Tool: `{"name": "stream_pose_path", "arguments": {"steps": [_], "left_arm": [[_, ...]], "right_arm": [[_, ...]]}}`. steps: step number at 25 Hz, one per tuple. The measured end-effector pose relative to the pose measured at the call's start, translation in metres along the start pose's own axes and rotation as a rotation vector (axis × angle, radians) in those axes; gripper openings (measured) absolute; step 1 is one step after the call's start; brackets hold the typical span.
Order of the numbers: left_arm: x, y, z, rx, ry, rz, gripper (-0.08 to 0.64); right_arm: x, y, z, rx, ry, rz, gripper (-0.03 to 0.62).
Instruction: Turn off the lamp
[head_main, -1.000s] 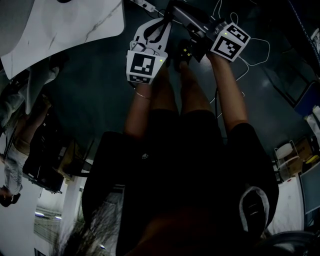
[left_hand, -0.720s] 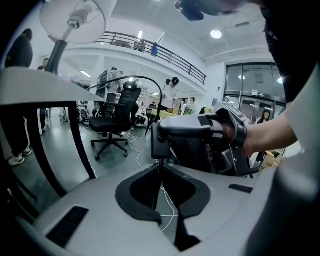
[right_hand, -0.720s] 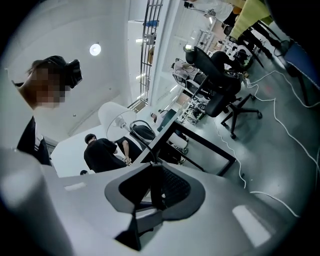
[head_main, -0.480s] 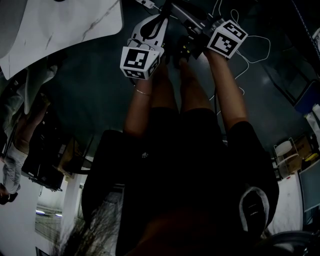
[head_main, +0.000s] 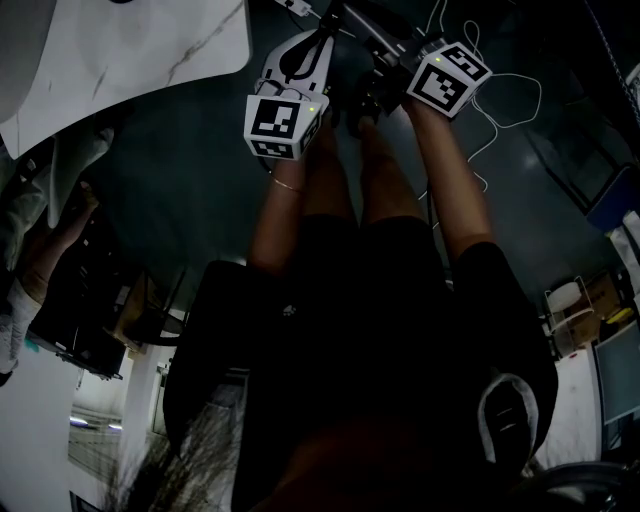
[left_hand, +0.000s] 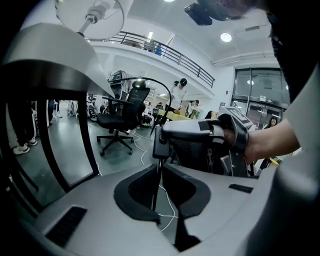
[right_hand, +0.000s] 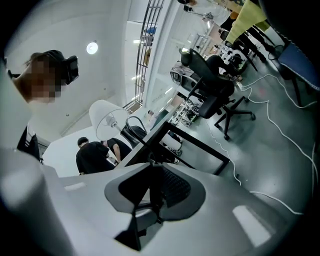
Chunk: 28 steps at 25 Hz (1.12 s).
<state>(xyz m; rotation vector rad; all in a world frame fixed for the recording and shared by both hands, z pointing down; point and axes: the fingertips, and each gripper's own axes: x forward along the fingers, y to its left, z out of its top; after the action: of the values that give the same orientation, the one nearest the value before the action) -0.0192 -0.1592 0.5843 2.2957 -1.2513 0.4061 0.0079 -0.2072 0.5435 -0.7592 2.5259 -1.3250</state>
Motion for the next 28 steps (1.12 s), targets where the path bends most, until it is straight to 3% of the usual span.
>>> {"name": "stream_pose_path", "arguments": {"steps": [10,28], "left_arm": [[-0.005,0.01,0.001,-0.007,-0.017,0.01,0.02],[-0.008,0.015,0.006,-0.014,-0.043,-0.021,0.006]], "right_arm": [[0.007,-0.024,0.001,-0.055,0.007,-0.098,0.058],[0.025,-0.067,-0.037,-0.21,0.153,-0.204,0.06]]}}
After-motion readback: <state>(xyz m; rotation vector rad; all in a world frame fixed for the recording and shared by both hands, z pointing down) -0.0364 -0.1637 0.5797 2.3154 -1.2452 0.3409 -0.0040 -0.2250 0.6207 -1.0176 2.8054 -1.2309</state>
